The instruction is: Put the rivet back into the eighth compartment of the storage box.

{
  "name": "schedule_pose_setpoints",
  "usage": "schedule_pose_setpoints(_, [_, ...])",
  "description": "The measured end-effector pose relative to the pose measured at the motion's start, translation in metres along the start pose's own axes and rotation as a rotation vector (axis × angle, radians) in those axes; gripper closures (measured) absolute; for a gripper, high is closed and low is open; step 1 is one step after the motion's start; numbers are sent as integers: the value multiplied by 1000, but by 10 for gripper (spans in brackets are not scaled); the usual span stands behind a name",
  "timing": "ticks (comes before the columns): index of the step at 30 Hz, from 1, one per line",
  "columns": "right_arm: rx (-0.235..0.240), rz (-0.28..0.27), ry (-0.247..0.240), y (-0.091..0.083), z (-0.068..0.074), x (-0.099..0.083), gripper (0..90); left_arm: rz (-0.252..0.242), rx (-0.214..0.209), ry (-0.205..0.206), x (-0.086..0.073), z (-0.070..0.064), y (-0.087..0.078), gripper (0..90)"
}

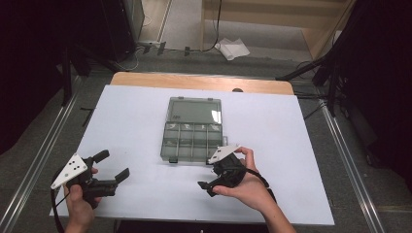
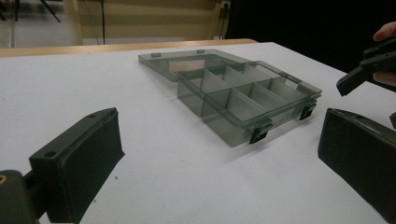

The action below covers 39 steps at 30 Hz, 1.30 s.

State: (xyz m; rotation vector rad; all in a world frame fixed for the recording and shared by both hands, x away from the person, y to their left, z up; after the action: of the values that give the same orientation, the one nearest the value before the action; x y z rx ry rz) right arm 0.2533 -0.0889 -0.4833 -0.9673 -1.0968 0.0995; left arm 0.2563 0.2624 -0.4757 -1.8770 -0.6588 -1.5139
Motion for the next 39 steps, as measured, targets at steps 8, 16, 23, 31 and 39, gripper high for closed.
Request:
schedule_pose_setpoints(8, [12, -8, -4, 1, 2, -3, 327, 0, 0, 1, 0, 0, 0, 0])
schedule_pose_setpoints(16, [30, 3, 6, 5, 3, -8, 487, 1, 0, 2, 0, 0, 0, 0])
schedule_pose_setpoints(23, [61, 44, -11, 12, 5, -14, 591, 2, -2, 4, 0, 0, 0, 0])
schedule_pose_setpoints(31, [82, 89, -37, 23, 5, -23, 676, 2, -1, 3, 0, 0, 0, 0])
schedule_pose_setpoints(39, [92, 113, -47, 30, 5, -27, 716, 1, -2, 1, 0, 0, 0, 0])
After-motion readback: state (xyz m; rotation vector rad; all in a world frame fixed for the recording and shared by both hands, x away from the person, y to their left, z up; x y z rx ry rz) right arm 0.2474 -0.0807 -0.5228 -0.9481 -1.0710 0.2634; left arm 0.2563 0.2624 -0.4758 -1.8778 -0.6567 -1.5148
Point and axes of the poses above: each handheld gripper's, and its own axes: y roughly forward along the jaws, x roughly out of its top, z roughly to its left, the point moved 4 cm from there along y, roughly forward along the jaws, and after that the axes turned 8 degrees about -z, right-handed, at the moved point
